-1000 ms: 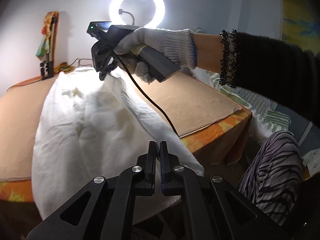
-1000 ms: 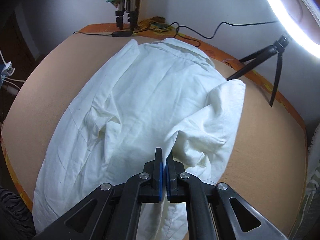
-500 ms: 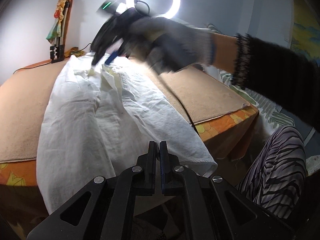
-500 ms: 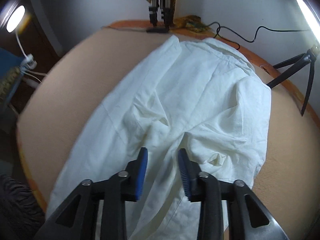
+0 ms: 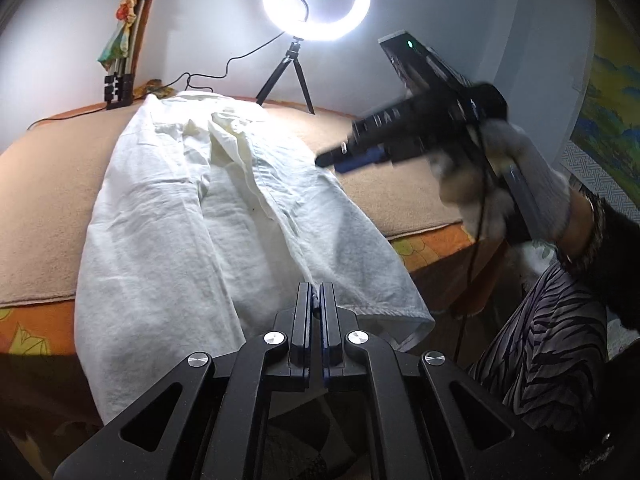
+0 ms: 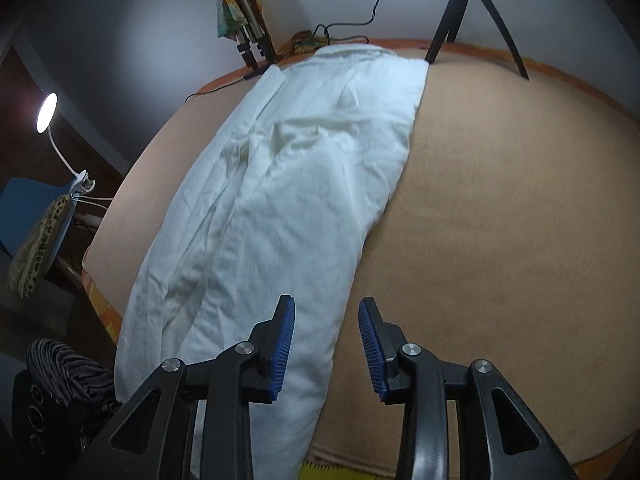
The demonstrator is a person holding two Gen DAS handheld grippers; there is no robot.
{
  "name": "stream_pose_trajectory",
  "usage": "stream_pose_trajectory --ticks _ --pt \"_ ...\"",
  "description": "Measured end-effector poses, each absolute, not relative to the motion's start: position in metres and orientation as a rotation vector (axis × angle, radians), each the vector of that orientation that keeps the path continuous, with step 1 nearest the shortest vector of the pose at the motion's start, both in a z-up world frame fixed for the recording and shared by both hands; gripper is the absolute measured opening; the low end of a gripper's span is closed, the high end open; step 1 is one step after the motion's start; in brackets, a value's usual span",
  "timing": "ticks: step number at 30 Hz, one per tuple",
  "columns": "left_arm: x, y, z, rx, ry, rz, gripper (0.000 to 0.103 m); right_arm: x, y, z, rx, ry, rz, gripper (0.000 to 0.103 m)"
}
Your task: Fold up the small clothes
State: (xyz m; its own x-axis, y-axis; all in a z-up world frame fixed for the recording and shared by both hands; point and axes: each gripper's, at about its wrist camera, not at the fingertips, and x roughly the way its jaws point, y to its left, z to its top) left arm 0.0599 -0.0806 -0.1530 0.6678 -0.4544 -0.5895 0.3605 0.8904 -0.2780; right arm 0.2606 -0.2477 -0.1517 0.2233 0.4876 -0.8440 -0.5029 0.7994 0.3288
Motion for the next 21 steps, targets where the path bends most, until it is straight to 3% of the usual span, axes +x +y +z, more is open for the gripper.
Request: stream_pose_trajectory --ticks 4,7,10,13,15,16,17,21 --pt "0.059 -0.082 -0.153 -0.137 0.704 -0.467 0.002 0.238 -0.242 -0.160 -0.034 1.161 0.725 0.036" --pt "0.060 -0.083 -0.154 -0.136 0.710 -0.469 0.002 0.229 -0.244 -0.162 -0.021 1.164 0.736 0.029" --pt "0.064 -0.083 -0.154 -0.153 0.724 -0.479 0.002 0.229 -0.252 -0.158 0.045 1.183 0.766 0.006" --pt "0.063 -0.084 -0.154 -0.128 0.725 -0.480 0.002 0.218 -0.254 -0.150 0.002 1.155 0.773 0.004" --pt "0.060 -0.083 -0.157 -0.132 0.740 -0.482 0.002 0.209 -0.255 -0.151 -0.008 1.162 0.785 0.013" --pt "0.061 -0.081 -0.158 -0.141 0.749 -0.482 0.002 0.205 -0.257 -0.153 0.011 1.180 0.805 0.029" --pt "0.060 -0.079 -0.159 -0.150 0.758 -0.485 0.002 0.200 -0.260 -0.152 0.031 1.182 0.824 0.036" --pt "0.052 -0.069 -0.151 -0.151 0.771 -0.521 0.002 0.184 -0.277 -0.149 0.090 1.178 0.826 0.038"
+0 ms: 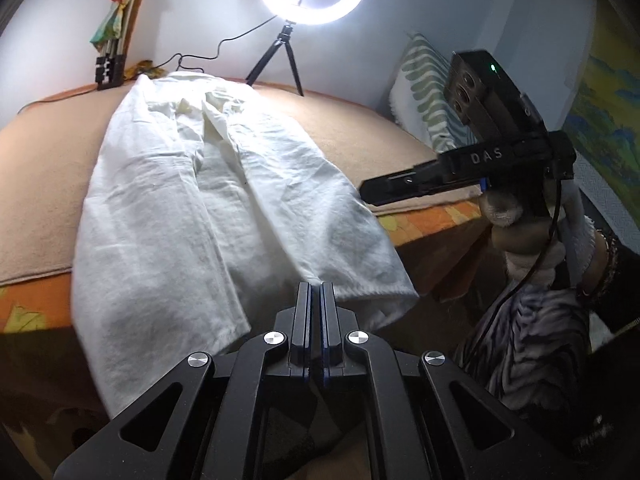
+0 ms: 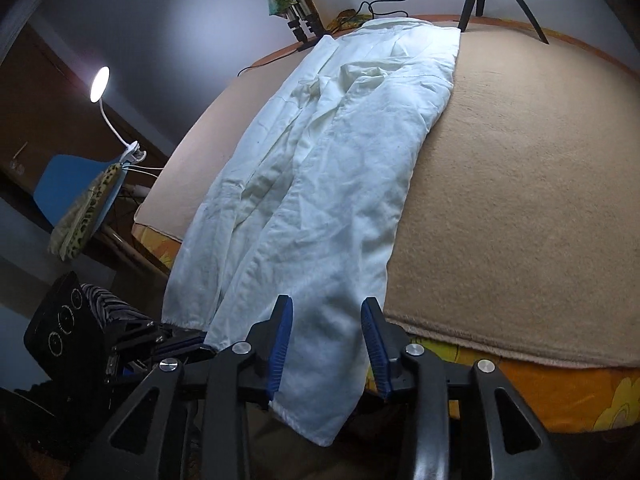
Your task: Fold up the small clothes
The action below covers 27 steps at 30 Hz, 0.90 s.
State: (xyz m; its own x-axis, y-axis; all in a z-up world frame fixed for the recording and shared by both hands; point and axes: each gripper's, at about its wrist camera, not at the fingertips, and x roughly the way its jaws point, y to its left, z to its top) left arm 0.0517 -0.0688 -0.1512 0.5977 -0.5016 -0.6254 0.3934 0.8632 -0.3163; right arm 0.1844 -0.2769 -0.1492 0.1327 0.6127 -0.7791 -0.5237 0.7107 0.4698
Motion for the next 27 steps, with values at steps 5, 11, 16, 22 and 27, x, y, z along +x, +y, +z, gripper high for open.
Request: stream_pose_trajectory --ticks 5,11,16,22,27 --pt "0.040 -0.035 -0.131 -0.118 0.742 -0.470 0.007 0.162 -0.299 -0.166 0.174 1.240 0.810 0.039" --pt "0.059 -0.012 -0.109 -0.074 0.705 -0.451 0.012 0.152 -0.308 -0.189 0.244 1.296 0.772 0.052" --pt "0.095 -0.046 -0.115 -0.021 0.770 -0.626 0.012 0.162 -0.294 -0.205 0.279 1.333 0.790 0.052" --pt "0.124 -0.089 -0.150 0.100 0.870 -0.667 0.012 0.148 -0.287 -0.196 0.343 1.309 0.832 0.004" --pt "0.119 -0.099 -0.161 0.155 0.892 -0.673 0.012 0.130 -0.287 -0.183 0.310 1.257 0.805 0.002"
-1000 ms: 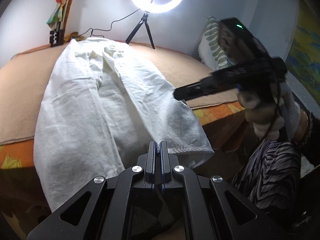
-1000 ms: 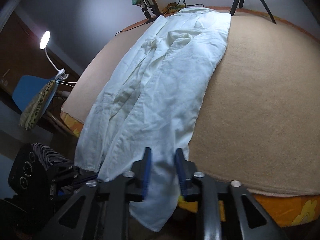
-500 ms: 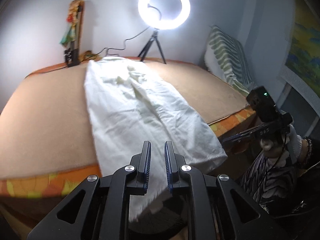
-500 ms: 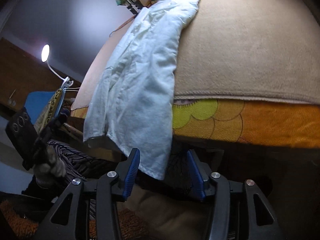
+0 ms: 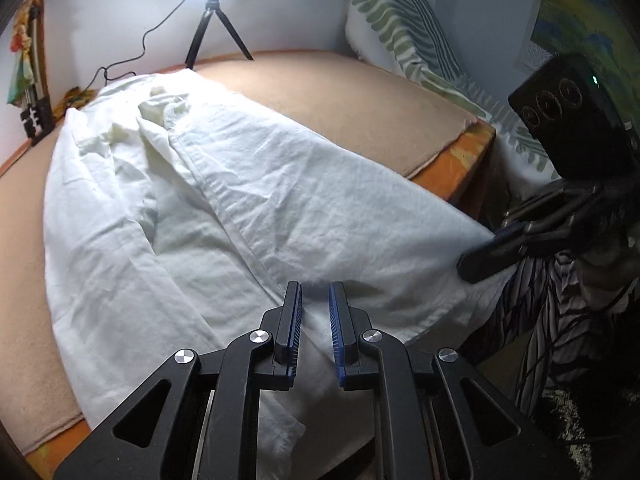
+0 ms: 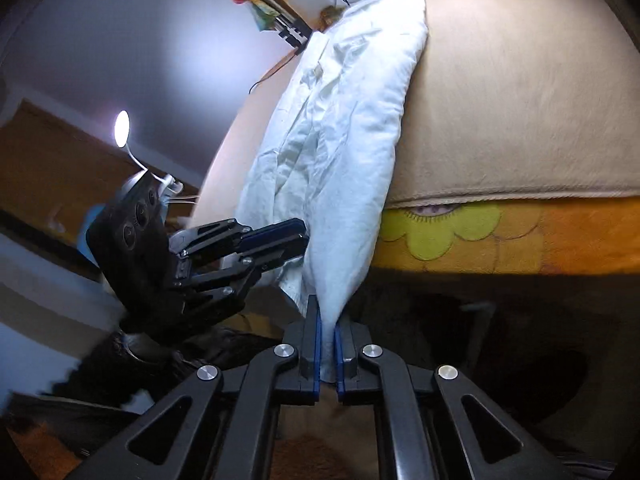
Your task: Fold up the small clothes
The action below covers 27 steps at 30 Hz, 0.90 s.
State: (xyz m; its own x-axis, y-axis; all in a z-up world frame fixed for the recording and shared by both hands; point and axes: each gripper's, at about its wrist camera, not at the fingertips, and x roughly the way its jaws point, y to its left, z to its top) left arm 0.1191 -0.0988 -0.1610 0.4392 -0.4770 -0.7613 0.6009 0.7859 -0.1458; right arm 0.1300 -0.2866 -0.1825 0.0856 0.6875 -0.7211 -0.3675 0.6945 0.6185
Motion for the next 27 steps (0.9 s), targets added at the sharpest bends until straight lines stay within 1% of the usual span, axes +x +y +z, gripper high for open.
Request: stream_pose_trajectory --ticks 2,4,9,11,12,13,15,17,19,20,21,22,27 --pt "0.119 -0.097 -0.160 0.147 0.894 -0.672 0.012 0.134 -0.286 -0.207 0.340 1.331 0.758 0.002" --pt "0.116 -0.093 -0.155 0.153 0.883 -0.658 0.012 0.137 -0.289 -0.219 0.384 1.360 0.743 0.002" --pt "0.102 -0.063 -0.134 0.114 0.829 -0.598 0.012 0.132 -0.282 -0.212 0.290 1.339 0.745 0.002" --pt "0.093 -0.042 -0.125 0.083 0.805 -0.549 0.015 0.131 -0.275 -0.207 0.209 1.340 0.731 0.003" --pt "0.088 -0.032 -0.123 0.078 0.795 -0.514 0.023 0.130 -0.273 -0.205 0.177 1.337 0.731 0.003" --pt "0.084 -0.023 -0.121 0.075 0.785 -0.484 0.036 0.131 -0.272 -0.202 0.153 1.337 0.729 0.003" --pt "0.081 -0.006 -0.122 0.054 0.777 -0.419 0.050 0.131 -0.271 -0.200 0.143 1.335 0.730 0.004" --pt "0.076 0.014 -0.125 -0.013 0.796 -0.381 0.051 0.131 -0.271 -0.199 0.136 1.342 0.737 0.006" --pt "0.076 0.032 -0.134 -0.081 0.841 -0.354 0.052 0.133 -0.277 -0.195 0.117 1.340 0.748 0.022" --pt "0.076 0.039 -0.138 -0.114 0.863 -0.354 0.052 0.133 -0.282 -0.192 0.120 1.327 0.741 0.027" --pt "0.076 0.045 -0.143 -0.147 0.887 -0.354 0.052 0.135 -0.291 -0.188 0.136 1.314 0.741 0.034" --pt "0.075 0.052 -0.147 -0.183 0.912 -0.353 0.052 0.138 -0.294 -0.186 0.161 1.305 0.747 0.037" --pt "0.078 0.064 -0.163 -0.309 1.000 -0.381 0.052 0.158 -0.295 -0.185 0.237 1.302 0.802 0.046"
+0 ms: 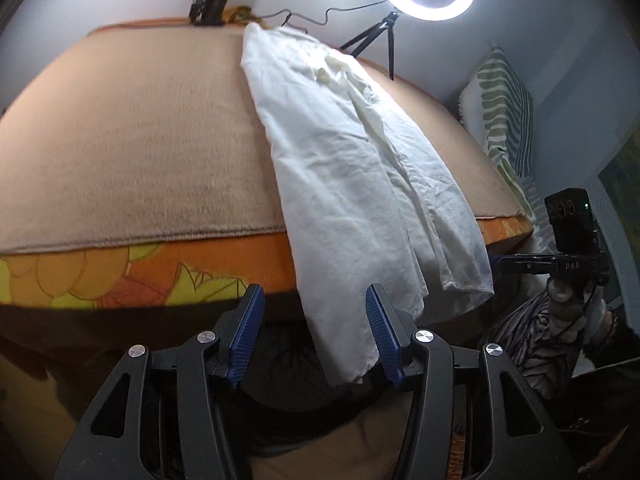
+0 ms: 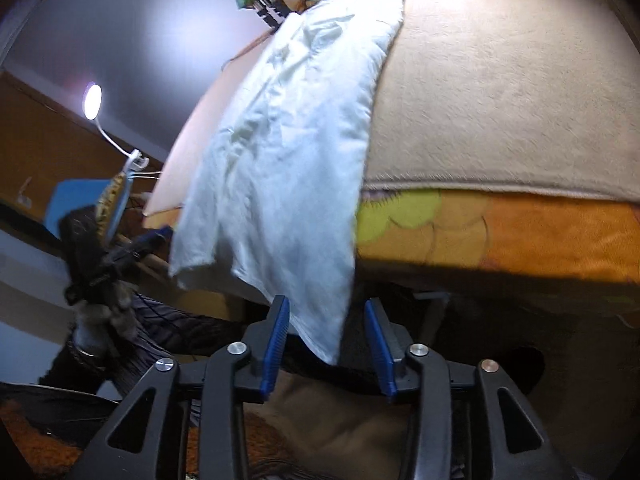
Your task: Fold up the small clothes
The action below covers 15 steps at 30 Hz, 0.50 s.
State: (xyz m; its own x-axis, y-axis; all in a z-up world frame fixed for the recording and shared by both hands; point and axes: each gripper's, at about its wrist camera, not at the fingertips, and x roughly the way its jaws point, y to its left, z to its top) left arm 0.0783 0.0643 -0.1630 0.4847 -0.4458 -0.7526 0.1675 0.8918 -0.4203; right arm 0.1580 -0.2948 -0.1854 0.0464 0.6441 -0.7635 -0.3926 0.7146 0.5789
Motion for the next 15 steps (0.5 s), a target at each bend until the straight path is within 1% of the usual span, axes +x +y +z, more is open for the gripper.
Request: stream_pose_trajectory --ticks 5,6,7,8,9,10,12,13,15 --pt "0.076 0.063 -0.166 -0.313 1.006 -0.393 0.053 0.163 -0.271 -0.190 0.201 1.323 0.836 0.045" --pt "0.076 0.063 -0.166 -0.323 1.003 -0.401 0.056 0.162 -0.266 -0.190 0.197 1.321 0.837 0.041" --pt "0.076 0.065 -0.166 -0.348 1.000 -0.405 0.056 0.163 -0.264 -0.192 0.209 1.323 0.836 0.031" --pt "0.077 0.065 -0.166 -0.355 0.999 -0.405 0.056 0.164 -0.266 -0.193 0.227 1.330 0.834 0.024" --pt "0.077 0.064 -0.167 -0.352 1.004 -0.405 0.056 0.164 -0.265 -0.194 0.245 1.335 0.830 0.013" --pt "0.077 0.064 -0.168 -0.351 1.012 -0.407 0.056 0.164 -0.268 -0.193 0.269 1.334 0.828 0.009" --pt "0.075 0.064 -0.173 -0.387 1.029 -0.414 0.054 0.160 -0.279 -0.184 0.318 1.317 0.832 0.007" --pt "0.075 0.063 -0.176 -0.412 1.039 -0.427 0.053 0.159 -0.284 -0.180 0.321 1.297 0.836 0.003" --pt "0.073 0.060 -0.179 -0.410 1.047 -0.434 0.053 0.156 -0.293 -0.174 0.303 1.267 0.827 0.003"
